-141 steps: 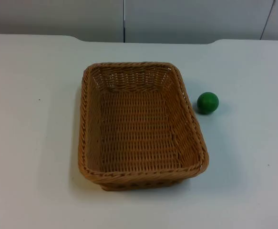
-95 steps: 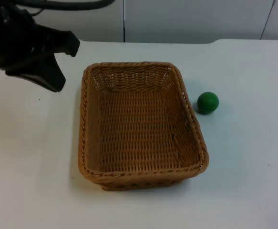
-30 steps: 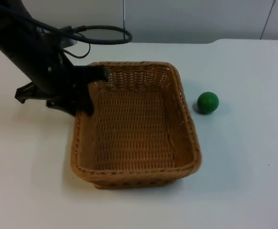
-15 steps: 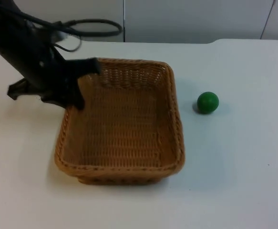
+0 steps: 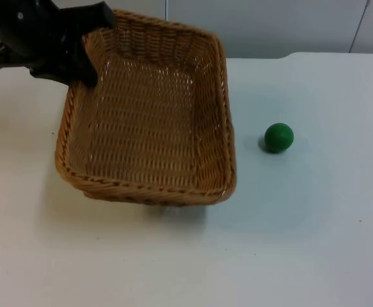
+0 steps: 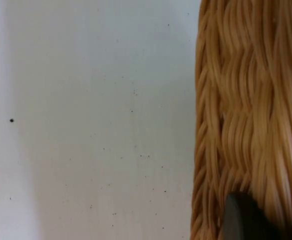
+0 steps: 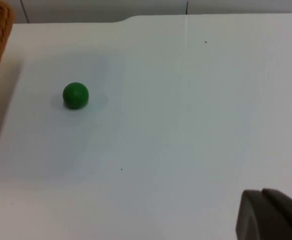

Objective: Pick up the basket with the left hand and place the ball into the basket with the right hand.

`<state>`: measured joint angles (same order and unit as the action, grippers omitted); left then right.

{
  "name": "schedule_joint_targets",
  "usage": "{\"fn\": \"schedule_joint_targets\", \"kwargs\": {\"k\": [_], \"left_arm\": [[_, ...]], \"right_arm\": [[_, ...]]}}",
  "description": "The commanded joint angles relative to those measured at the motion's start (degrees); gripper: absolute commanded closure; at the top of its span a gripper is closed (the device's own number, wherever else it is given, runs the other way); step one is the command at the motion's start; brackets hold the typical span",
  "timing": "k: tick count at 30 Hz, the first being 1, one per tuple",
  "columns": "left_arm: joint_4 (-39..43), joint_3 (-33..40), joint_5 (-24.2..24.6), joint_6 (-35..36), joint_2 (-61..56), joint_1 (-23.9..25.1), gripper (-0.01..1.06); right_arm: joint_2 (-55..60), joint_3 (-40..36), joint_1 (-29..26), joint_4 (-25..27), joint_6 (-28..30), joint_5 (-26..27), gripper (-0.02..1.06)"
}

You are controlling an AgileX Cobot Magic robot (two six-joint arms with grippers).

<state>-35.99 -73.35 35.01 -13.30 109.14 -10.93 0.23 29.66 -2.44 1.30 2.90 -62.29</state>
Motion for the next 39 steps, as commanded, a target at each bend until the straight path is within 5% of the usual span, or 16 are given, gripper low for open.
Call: {"fn": "schedule_joint_targets", "kwargs": {"k": [1,39], "left_arm": [[-1.04,-0.09,0.31,0.37,-0.84,0.18,1.05],[-10.16,0.01,1.36,-6.19,-0.07,3.35,1.05]], "right_arm": [[-0.23,-0.4,-0.2,0.29,0.05,0.53,1.05],[-0.23,-0.4,-0.2,0.29,0.05,0.53,1.05]]}}
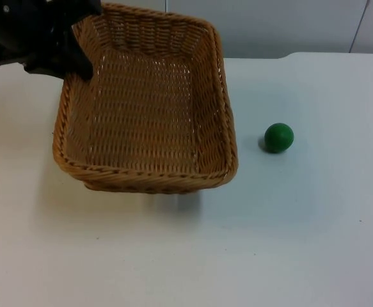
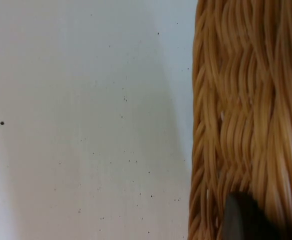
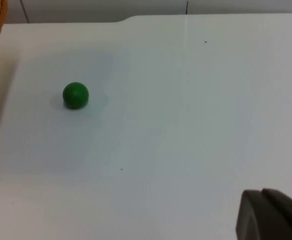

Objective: Pick up the basket with the left hand and place the ball into the basket with the right hand.

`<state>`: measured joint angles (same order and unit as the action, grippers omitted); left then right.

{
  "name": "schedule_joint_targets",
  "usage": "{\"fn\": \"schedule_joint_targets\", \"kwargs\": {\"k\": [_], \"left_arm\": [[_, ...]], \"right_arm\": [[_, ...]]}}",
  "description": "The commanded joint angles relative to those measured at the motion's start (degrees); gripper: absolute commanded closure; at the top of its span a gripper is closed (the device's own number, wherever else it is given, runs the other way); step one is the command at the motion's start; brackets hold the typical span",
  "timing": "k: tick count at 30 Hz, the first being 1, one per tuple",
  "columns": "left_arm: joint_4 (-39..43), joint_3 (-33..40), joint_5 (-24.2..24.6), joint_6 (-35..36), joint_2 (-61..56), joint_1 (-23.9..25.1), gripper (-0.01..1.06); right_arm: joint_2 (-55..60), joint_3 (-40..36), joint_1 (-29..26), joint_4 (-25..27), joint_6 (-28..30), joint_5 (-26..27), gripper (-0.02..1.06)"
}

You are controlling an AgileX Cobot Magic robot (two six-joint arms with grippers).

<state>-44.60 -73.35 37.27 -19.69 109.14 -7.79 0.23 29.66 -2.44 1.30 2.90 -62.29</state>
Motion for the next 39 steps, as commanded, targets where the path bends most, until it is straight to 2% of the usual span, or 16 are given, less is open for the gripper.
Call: {"fn": "schedule_joint_targets", "kwargs": {"k": [1,35,39], "left_arm": [[-1.56,0.01,-1.03,0.2,-0.07,0.21,1.05],[-1.56,0.01,-1.03,0.2,-0.07,0.21,1.05],[-1.56,0.01,-1.03,0.2,-0.07,0.21,1.05]], "right_arm": [[-0.23,-0.4,-0.2,0.29,0.05,0.53,1.05],[-0.23,-0.4,-0.2,0.41,0.05,0.52,1.05],[-0.23,-0.4,2.12,-1.3,0.05,0.65,1.05]]}}
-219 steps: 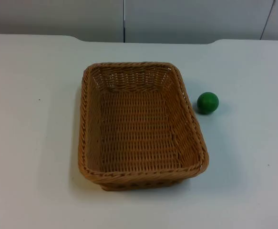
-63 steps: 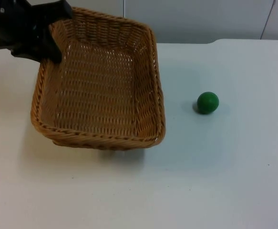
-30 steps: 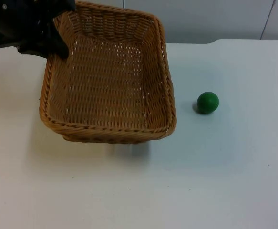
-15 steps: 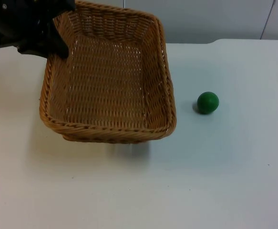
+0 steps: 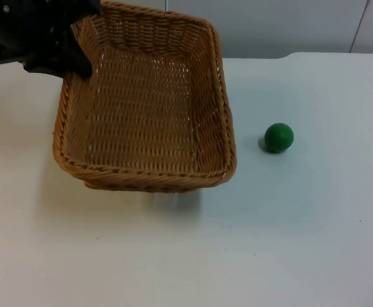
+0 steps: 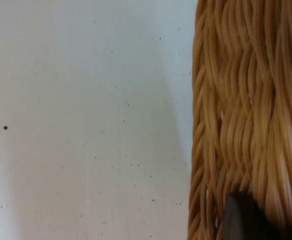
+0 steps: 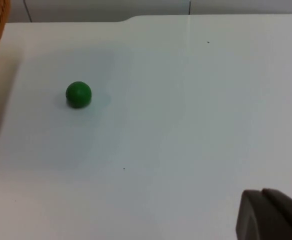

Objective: Pick up the basket with the left hand and place the ball into the basket with the right hand.

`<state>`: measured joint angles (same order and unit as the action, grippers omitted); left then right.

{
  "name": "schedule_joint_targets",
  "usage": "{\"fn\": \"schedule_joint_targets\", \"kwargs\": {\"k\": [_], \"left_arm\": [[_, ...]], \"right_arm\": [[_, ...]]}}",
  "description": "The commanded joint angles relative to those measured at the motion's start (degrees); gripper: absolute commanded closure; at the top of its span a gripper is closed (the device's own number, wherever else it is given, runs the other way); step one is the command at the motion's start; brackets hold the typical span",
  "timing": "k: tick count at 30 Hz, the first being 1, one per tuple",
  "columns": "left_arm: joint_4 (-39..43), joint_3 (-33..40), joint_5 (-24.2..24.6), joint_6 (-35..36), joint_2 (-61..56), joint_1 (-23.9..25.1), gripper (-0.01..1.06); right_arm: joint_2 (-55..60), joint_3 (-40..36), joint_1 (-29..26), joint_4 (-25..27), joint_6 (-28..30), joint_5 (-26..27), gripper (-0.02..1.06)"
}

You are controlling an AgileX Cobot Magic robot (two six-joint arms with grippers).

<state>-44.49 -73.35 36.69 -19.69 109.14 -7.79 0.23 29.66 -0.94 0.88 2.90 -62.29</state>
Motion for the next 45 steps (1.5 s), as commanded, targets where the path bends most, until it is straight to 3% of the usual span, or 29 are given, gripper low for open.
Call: {"fn": "schedule_joint_targets", "kwargs": {"k": [1,5,10,12,14,15,17,24,31,36,38,39,40,44,45], "left_arm": [[-1.66,0.01,-0.56,0.2,-0.07,0.21,1.05],[-1.66,0.01,-0.67,0.2,-0.07,0.21,1.05],[-1.66,0.01,-0.67,0.2,-0.07,0.21,1.05],[-1.66,0.01,-0.78,0.2,-0.07,0.21,1.05],[-1.66,0.01,-0.78,0.2,-0.07,0.21,1.05],[-1.66,0.01,-0.78,0.2,-0.07,0.21,1.05],[-1.66,0.01,-0.78,0.2,-0.07,0.21,1.05],[-1.66,0.01,-0.78,0.2,-0.07,0.21,1.05],[-1.66,0.01,-0.78,0.2,-0.07,0.21,1.05],[-1.66,0.01,-0.9,0.2,-0.07,0.21,1.05],[-1.66,0.01,-0.9,0.2,-0.07,0.21,1.05],[-1.66,0.01,-0.9,0.2,-0.07,0.21,1.05],[-1.66,0.01,-0.9,0.2,-0.07,0.21,1.05],[-1.66,0.01,-0.9,0.2,-0.07,0.21,1.05],[-1.66,0.01,-0.9,0.2,-0.07,0.21,1.05]], "right_arm": [[-0.23,-0.4,1.0,-1.33,0.05,0.65,1.05],[0.72,-0.4,1.0,-4.06,0.05,0.89,1.05],[9.66,0.11,1.0,-6.93,0.05,2.16,1.05],[14.09,0.83,1.0,-6.62,0.05,6.85,1.05],[17.79,0.81,1.0,-5.01,0.05,14.78,1.05],[17.79,0.81,1.0,-5.01,0.05,14.78,1.05],[23.09,0.81,1.0,-5.11,0.05,23.8,1.05],[42.91,4.48,1.0,-5.73,0.05,31.08,1.05],[61.38,14.48,1.76,-4.93,-1.05,32.06,1.05],[76.42,24.97,7.53,-5.11,-2.9,26.76,1.04],[82.73,29.81,10.08,-5.11,-3.76,24.48,0.98],[86.58,32.6,12.02,-5.11,-5.02,23.51,0.87],[86.58,32.6,12.02,-5.11,-5.02,23.51,0.87],[95.21,38.73,15.77,-4.86,-7.61,22.28,0.5],[95.21,38.73,15.77,-4.86,-7.61,22.28,0.5]]}}
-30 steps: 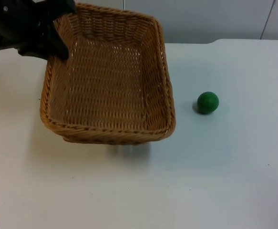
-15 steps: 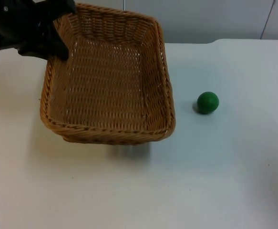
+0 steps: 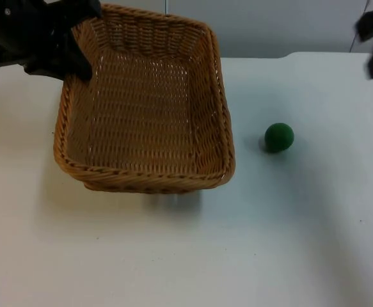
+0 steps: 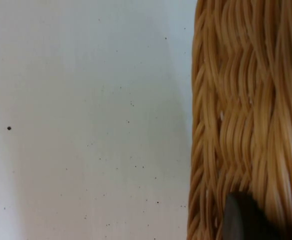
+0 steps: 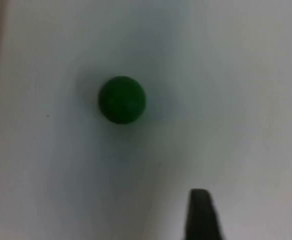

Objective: Pick up the basket with the left hand and place the ball into the basket with the right hand.

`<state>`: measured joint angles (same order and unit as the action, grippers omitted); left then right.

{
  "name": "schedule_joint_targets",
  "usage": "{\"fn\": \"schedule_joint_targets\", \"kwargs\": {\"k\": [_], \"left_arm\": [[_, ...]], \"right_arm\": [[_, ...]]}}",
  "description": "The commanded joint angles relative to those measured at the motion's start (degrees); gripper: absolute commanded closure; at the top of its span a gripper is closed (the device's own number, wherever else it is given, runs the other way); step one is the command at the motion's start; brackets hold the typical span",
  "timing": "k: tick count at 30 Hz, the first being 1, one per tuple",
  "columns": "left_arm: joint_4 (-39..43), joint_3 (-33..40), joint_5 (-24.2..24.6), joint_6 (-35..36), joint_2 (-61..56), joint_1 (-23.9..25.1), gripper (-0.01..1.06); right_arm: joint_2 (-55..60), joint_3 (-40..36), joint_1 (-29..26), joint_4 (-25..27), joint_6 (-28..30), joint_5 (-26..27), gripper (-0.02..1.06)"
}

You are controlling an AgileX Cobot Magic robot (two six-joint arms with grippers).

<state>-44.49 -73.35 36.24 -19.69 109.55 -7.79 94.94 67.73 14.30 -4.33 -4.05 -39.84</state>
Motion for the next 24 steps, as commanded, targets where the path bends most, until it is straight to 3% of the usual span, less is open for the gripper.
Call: {"fn": "schedule_joint_targets", "kwargs": {"k": [1,2,4,24], "left_arm": [[-1.66,0.01,-0.45,0.2,-0.48,0.21,1.05],[-1.66,0.01,-0.45,0.2,-0.48,0.21,1.05],[-1.66,0.01,-0.45,0.2,-0.48,0.21,1.05],[-1.66,0.01,-0.8,0.2,-0.48,0.21,1.05]], "right_arm": [[2.21,1.89,1.1,0.35,-0.77,-0.17,0.43],[4.57,3.22,1.81,0.35,-1.95,-0.07,0.32],[5.79,3.88,2.19,0.35,-2.9,0.2,0.29],[20.84,13.0,4.5,3.09,-4.97,5.41,0.29]]}}
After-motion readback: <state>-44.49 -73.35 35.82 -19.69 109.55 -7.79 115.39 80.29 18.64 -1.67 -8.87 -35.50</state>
